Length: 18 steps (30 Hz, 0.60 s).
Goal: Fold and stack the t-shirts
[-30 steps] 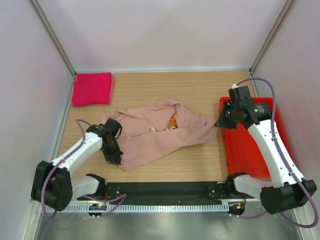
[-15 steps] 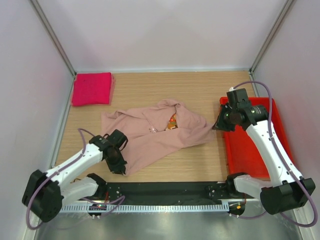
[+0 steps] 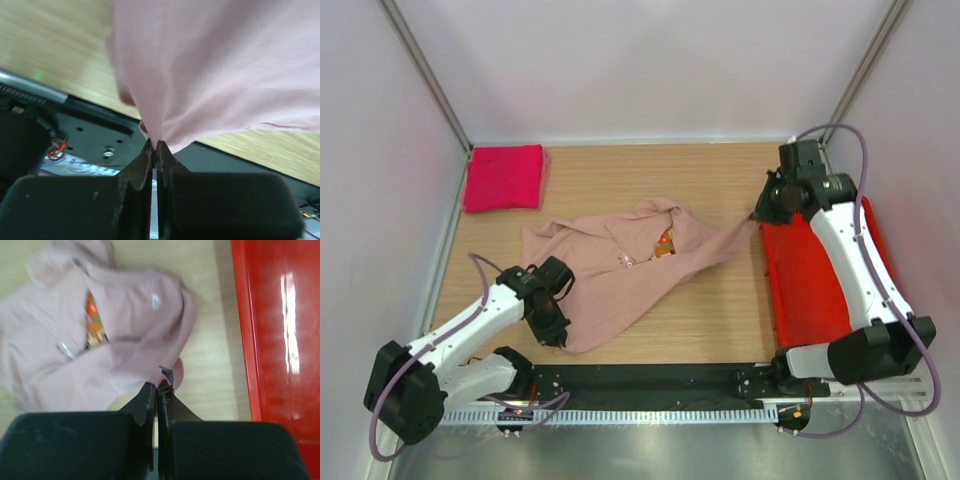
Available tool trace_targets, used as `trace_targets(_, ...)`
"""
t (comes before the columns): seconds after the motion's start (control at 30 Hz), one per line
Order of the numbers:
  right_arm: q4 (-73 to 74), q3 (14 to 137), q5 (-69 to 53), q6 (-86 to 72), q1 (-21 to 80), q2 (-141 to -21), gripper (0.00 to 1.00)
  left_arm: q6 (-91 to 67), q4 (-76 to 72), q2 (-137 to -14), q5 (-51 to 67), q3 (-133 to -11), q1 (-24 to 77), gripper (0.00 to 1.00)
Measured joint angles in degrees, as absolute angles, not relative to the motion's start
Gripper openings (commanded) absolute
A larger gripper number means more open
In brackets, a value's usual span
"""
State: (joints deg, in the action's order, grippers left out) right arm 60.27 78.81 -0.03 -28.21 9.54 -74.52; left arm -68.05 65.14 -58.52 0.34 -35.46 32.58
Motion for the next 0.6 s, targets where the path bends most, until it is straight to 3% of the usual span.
trace_targets(0.27,57.34,102.96,2.28,-26.72,3.73,-88.29,0.01,-61.71,61.23,-73.38,-3.81,-52.95,32.49,0.00)
trace_targets(0.4,57.45,102.87,3.33,-26.26,3.18,-88.03,0.01,-59.64,59.31,-75.81,-4.05,-54.61,32.69,0.00)
trace_targets(0.6,58.26,98.39,4.62,-25.98,3.25,-87.50,0.01,-63.22,55.90,-73.03,0.23,-46.94,38.50,0.00)
